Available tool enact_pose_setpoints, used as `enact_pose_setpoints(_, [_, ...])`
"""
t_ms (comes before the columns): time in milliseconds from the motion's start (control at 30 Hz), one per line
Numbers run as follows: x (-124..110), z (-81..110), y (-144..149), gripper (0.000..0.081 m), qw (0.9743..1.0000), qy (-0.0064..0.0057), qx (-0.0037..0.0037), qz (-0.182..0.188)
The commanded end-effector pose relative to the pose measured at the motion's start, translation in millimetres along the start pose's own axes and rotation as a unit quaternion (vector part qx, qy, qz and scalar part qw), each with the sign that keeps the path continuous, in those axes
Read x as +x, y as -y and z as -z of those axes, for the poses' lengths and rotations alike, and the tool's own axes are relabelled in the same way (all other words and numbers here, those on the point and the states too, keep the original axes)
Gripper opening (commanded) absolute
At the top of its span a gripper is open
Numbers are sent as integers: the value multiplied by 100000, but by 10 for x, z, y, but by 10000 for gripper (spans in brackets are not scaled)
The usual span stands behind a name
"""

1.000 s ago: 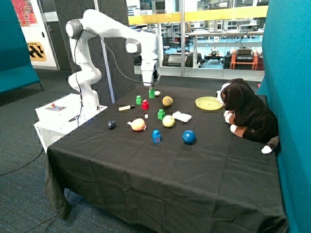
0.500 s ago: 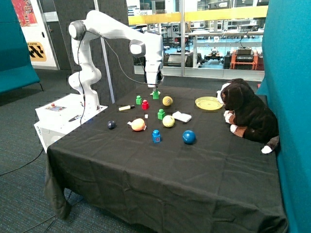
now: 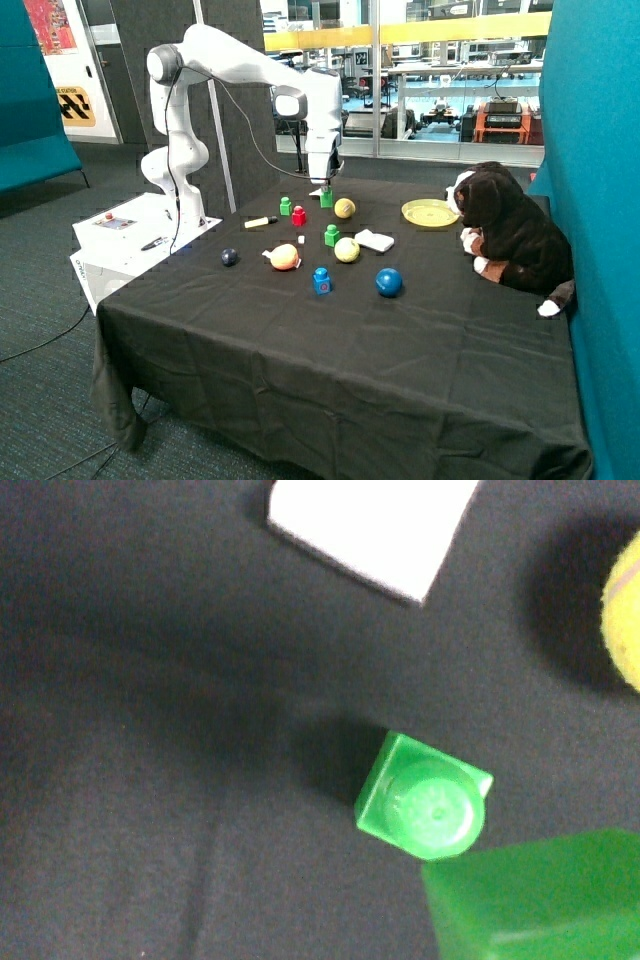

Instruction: Stack green blocks

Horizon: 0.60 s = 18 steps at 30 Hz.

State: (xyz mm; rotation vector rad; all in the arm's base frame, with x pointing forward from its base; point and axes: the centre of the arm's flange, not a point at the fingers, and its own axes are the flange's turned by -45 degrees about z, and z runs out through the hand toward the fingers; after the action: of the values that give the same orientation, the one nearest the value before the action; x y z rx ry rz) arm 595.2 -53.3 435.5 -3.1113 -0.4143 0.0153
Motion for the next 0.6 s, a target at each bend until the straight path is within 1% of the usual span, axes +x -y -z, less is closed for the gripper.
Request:
enact_pose_setpoints(0, [-17, -138, 23, 0, 99997, -465, -201, -596])
enact_pose_setpoints(33, [-30, -161, 28, 0, 99998, -464, -202, -218])
enact_pose_setpoints(333, [-82, -339, 48, 0, 99995, -466, -199, -899])
enact_pose_setpoints(567, [-40, -424, 57, 0, 99998, -465, -202, -322])
